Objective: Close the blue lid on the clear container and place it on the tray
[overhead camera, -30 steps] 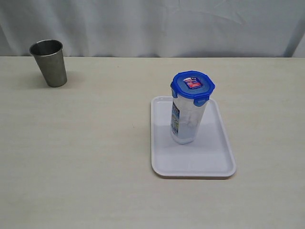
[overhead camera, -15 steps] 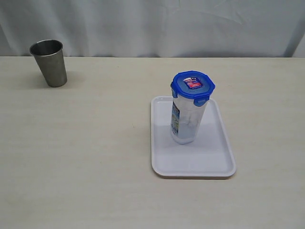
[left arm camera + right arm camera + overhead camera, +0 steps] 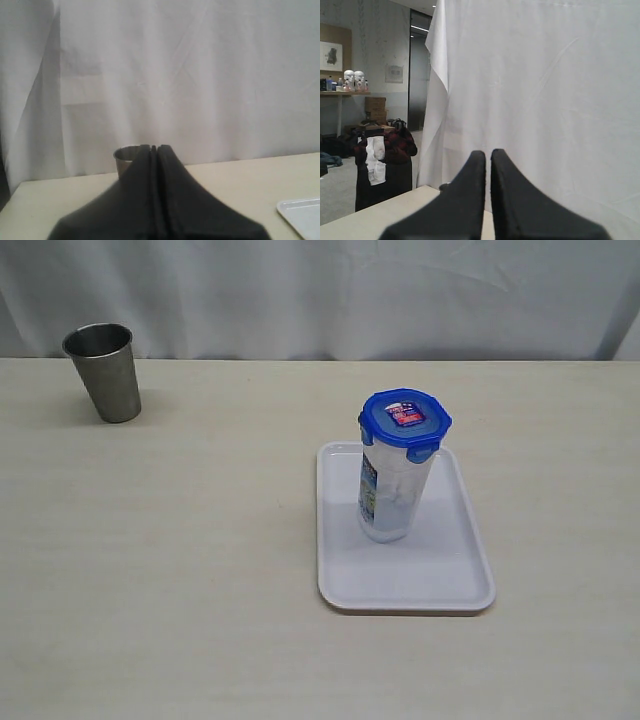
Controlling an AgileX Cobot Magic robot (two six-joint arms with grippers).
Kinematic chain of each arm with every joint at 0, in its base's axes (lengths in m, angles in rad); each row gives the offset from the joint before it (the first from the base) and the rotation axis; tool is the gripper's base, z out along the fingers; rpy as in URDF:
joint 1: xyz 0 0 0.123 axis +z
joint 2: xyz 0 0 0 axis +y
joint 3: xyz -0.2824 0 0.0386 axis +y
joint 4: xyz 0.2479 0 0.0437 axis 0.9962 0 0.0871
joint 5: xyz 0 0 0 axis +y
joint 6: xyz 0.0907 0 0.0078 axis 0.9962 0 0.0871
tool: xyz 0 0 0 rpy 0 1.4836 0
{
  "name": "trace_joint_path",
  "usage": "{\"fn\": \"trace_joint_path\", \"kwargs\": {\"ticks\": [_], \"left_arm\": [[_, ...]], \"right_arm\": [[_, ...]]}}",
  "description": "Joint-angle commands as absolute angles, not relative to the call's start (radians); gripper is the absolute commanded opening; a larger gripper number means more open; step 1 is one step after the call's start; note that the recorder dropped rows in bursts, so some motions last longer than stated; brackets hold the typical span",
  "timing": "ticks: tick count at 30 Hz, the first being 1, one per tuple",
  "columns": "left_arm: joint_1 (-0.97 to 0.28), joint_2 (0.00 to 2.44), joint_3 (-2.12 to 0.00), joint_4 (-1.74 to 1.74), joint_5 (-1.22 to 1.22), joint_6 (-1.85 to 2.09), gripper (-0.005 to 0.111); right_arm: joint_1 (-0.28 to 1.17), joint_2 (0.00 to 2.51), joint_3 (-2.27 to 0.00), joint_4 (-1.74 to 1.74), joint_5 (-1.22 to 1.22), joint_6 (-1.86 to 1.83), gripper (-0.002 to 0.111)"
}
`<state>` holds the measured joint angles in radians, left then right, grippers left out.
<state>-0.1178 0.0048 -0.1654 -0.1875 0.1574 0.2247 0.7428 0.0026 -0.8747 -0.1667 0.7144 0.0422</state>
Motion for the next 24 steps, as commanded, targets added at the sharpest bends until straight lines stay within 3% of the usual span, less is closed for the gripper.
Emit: {"fn": "trace_joint_path", "kwargs": {"ticks": [1, 8, 24], "left_arm": [[-0.115, 0.000, -0.080, -0.158, 0.096, 0.187, 0.000], [-0.115, 0.000, 0.000, -0.039, 0.000, 0.087, 0.000], [-0.115, 0.000, 0.000, 0.016, 0.223, 0.089, 0.000]], "right_arm": [[0.745, 0.000, -0.872, -0.164, 0.712, 0.046, 0.004], [0.745, 0.000, -0.872, -0.164, 0.712, 0.046, 0.004], [0.745, 0.000, -0.872, -0.164, 0.712, 0.046, 0.004]]}}
